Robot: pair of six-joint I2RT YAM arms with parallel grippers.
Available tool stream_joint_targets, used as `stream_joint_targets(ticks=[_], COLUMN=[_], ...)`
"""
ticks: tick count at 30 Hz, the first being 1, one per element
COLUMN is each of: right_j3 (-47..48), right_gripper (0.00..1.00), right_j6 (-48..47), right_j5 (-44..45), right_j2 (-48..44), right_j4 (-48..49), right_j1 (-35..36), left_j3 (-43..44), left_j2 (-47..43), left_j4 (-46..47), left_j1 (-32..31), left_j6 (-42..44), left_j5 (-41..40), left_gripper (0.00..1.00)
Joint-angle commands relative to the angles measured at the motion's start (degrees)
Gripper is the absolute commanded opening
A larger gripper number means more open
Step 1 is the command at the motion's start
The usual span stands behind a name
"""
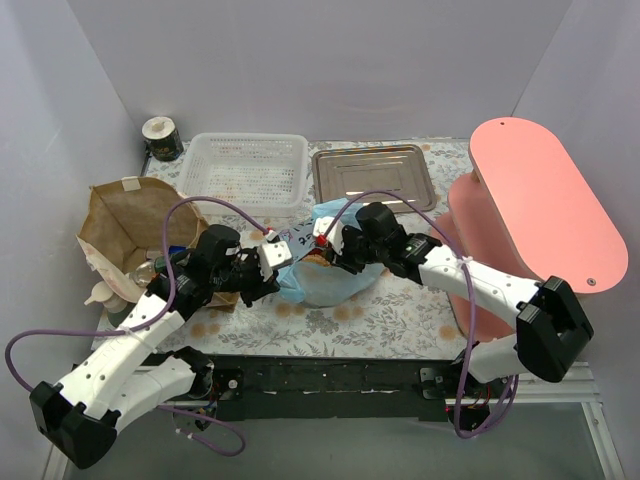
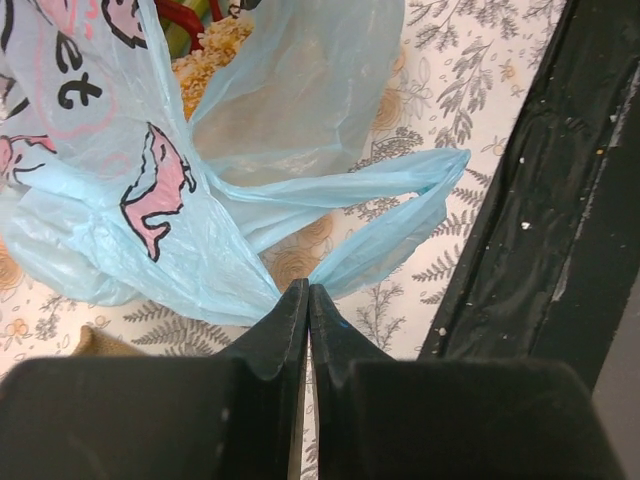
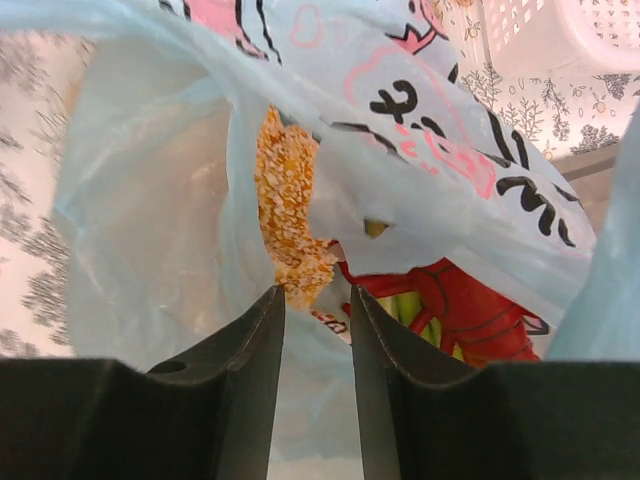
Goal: Untie the knot of the grocery bags and take out the mixed food
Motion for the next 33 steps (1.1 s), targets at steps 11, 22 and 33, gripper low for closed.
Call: stream_joint_targets(ticks=[11, 22, 33], right_j3=[5.2, 17.0, 10.3], right_gripper=[0.40, 0.38, 0.38], right_j6=[-24.1, -27.1, -20.1], right_j5=[6.2, 3.1, 7.1], right_j2=[7.3, 14.6, 12.6], right_j4=[3.1, -4.1, -4.3], right_j1=[-0.4, -3.4, -3.5], left_j3=[-1.5, -1.8, -1.9], left_j2=[-4.2, -4.1, -3.2], left_j4=[1.4, 3.5, 4.2], left_j1=[0.7, 1.5, 2.1], left_j6=[4.1, 3.2, 2.9], left_j5=[-6.1, -6.3, -7.1], left_gripper=[0.00, 0.00, 0.00])
